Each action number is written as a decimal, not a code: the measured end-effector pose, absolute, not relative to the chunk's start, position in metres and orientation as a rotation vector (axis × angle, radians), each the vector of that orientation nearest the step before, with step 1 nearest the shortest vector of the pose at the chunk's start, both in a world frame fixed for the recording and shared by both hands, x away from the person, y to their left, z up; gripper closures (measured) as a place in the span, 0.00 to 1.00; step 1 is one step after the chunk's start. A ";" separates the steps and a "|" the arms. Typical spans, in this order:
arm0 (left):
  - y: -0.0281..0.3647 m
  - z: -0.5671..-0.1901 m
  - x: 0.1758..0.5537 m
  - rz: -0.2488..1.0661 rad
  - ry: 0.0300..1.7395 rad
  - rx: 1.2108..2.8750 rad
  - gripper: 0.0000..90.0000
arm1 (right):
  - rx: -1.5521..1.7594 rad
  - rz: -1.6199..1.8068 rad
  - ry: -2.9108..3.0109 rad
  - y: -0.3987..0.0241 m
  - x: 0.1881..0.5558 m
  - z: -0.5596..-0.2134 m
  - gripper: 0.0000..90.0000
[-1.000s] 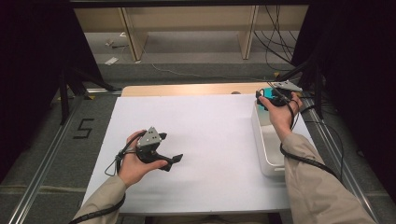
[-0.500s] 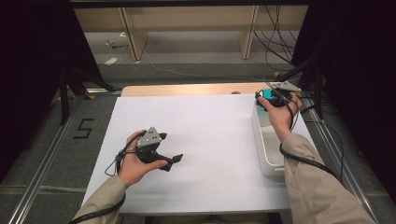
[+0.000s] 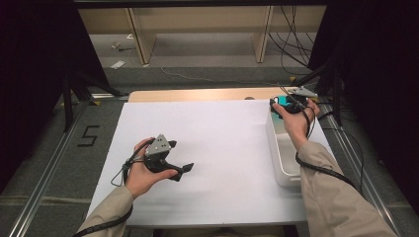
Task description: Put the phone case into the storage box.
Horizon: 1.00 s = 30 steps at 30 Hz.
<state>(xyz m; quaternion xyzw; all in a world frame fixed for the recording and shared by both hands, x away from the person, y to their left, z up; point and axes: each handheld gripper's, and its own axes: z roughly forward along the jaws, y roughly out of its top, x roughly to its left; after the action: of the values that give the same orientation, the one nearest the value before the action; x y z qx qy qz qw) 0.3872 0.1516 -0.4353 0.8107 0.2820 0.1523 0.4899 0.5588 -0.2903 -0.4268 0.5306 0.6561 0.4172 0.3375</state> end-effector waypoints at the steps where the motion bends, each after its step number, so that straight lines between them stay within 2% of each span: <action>1: 0.152 -0.435 0.387 0.370 0.685 1.970 0.00 | 1.384 1.088 1.710 -0.290 0.559 -0.427 0.19; 18: 0.151 -0.436 0.387 0.368 0.686 1.970 0.00 | 1.410 1.087 1.725 -0.291 0.559 -0.426 0.08; 30: 0.151 -0.436 0.387 0.369 0.684 1.971 0.00 | 1.414 1.131 1.683 -0.297 0.557 -0.415 0.08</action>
<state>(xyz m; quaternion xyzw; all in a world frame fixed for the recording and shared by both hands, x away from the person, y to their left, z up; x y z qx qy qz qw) 0.3874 0.1512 -0.4357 0.8111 0.2817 0.1520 0.4895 0.5573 -0.2965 -0.4152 0.5401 0.6432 0.4320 0.3286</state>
